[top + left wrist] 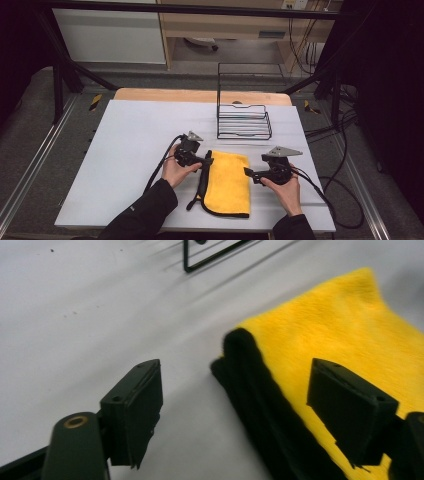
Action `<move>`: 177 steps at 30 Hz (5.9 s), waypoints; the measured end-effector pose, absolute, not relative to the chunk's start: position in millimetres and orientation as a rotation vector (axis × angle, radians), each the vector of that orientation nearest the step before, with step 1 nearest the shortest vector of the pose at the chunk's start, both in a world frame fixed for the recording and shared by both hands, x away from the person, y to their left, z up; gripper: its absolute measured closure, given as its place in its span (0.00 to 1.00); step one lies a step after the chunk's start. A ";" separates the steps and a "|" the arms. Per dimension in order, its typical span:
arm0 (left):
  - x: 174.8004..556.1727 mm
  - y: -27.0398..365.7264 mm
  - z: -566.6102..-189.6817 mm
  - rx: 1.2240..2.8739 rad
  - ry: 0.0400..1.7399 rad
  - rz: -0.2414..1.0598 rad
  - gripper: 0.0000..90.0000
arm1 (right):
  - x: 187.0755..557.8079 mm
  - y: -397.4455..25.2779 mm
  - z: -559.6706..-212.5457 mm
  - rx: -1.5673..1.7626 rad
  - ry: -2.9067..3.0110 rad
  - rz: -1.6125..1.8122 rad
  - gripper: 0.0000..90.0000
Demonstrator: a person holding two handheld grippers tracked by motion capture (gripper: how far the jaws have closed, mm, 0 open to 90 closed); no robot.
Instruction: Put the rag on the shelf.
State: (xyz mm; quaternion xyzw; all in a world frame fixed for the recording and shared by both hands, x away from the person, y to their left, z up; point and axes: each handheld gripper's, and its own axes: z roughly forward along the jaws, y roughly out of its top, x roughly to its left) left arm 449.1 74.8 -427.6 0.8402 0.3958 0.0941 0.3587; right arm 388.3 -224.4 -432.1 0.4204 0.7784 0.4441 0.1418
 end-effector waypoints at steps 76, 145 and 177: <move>454.4 72.2 -450.4 2.105 0.984 0.100 0.84 | 420.4 -204.8 -452.9 1.467 2.314 1.211 0.91; 381.5 103.5 -337.1 1.732 0.731 0.361 0.87 | 353.7 -199.5 -338.1 1.018 1.952 1.477 0.93; 394.7 91.1 -279.3 1.606 0.652 0.457 0.87 | 356.6 -204.5 -279.8 0.918 1.741 1.499 0.93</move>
